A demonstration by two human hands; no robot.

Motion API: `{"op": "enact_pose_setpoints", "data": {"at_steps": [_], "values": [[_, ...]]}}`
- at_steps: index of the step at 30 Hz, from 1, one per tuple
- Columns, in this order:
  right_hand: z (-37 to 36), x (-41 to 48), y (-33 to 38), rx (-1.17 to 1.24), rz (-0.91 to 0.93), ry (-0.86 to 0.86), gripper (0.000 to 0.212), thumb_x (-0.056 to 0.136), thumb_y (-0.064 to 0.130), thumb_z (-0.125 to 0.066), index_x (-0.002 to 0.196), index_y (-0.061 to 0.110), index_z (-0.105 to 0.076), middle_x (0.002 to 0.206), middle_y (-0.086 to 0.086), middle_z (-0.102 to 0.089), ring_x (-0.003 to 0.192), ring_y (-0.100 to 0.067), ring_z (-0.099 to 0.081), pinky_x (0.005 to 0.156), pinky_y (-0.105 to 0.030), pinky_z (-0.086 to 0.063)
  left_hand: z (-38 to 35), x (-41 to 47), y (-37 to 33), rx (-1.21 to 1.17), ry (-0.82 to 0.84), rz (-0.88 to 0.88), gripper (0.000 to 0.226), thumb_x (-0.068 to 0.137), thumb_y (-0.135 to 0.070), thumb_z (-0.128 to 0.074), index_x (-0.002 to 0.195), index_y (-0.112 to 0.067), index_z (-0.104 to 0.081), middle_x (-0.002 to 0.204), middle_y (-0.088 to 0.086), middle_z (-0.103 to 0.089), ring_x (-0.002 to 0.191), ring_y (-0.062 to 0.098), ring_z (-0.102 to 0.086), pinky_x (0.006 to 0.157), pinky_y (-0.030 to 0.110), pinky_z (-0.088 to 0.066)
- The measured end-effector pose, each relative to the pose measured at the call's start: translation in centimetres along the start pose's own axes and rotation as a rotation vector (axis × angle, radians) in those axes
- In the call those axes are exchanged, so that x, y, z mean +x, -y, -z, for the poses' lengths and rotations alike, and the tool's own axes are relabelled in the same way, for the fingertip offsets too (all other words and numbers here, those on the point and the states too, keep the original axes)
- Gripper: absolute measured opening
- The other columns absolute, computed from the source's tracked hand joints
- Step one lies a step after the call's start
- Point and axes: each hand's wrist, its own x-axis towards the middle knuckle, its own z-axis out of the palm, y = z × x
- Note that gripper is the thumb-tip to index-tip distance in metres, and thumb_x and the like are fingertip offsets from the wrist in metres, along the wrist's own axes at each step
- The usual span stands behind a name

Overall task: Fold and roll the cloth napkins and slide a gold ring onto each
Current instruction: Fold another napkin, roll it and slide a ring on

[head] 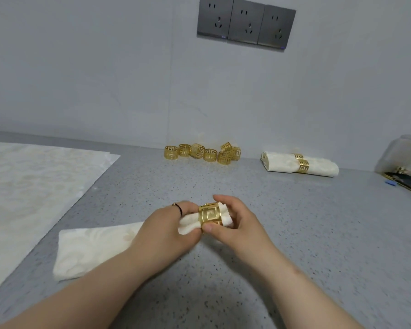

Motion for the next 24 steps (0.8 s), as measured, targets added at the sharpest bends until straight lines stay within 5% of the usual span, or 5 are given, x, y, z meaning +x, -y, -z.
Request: {"op": "enact_pose_setpoints", "data": {"at_steps": [3, 7, 14, 18, 24], "values": [[0.1, 0.1, -0.2, 0.059, -0.042, -0.024, 0.047, 0.077, 0.002, -0.069, 0.108, 0.027, -0.046, 0.094, 0.005, -0.060, 0.074, -0.004, -0.058, 0.066, -0.012, -0.049, -0.1, -0.1, 0.0, -0.040, 0.071, 0.055, 0.046, 0.074, -0.022, -0.070, 0.094, -0.042, -0.033, 0.090, -0.019, -0.059, 0.081, 0.002, -0.059, 0.068, 0.010, -0.043], [-0.6, -0.2, -0.4, 0.067, -0.075, 0.009, 0.046, 0.078, 0.003, -0.067, 0.108, 0.028, -0.043, 0.096, 0.004, -0.061, 0.077, -0.007, -0.059, 0.067, -0.013, -0.050, -0.2, -0.3, -0.6, 0.182, 0.145, 0.054, 0.092, 0.054, -0.056, -0.068, 0.131, -0.047, -0.018, 0.099, -0.022, -0.048, 0.095, 0.008, -0.056, 0.081, 0.019, -0.044], [-0.4, 0.4, -0.6, 0.287, -0.189, -0.059, 0.001, 0.090, 0.015, -0.053, 0.090, 0.016, -0.052, 0.088, -0.004, -0.061, 0.078, -0.015, -0.060, 0.079, -0.026, -0.052, 0.2, 0.0, -0.7, 0.384, 0.080, -0.022, 0.052, 0.070, -0.060, -0.064, 0.116, -0.038, -0.051, 0.083, -0.021, -0.043, 0.084, 0.003, -0.048, 0.065, 0.008, -0.031], [0.5, 0.7, -0.7, 0.245, -0.204, -0.064, 0.017, 0.090, 0.010, -0.052, 0.074, 0.009, -0.054, 0.082, -0.009, -0.062, 0.075, -0.016, -0.060, 0.075, -0.025, -0.055, 0.3, 0.2, -0.3, 0.434, 0.073, -0.056, 0.067, 0.055, -0.068, -0.044, 0.116, -0.040, -0.049, 0.091, -0.019, -0.047, 0.080, 0.001, -0.043, 0.063, 0.006, -0.027], [0.2, 0.5, -0.7, 0.150, -0.160, -0.014, 0.008, 0.084, 0.007, -0.061, 0.079, 0.012, -0.058, 0.075, -0.004, -0.060, 0.069, -0.013, -0.057, 0.071, -0.023, -0.051, 0.6, 0.0, -0.5, 0.438, 0.071, -0.046, 0.052, 0.072, -0.060, -0.062, 0.119, -0.040, -0.049, 0.100, -0.016, -0.054, 0.087, 0.004, -0.049, 0.064, 0.011, -0.030]]}}
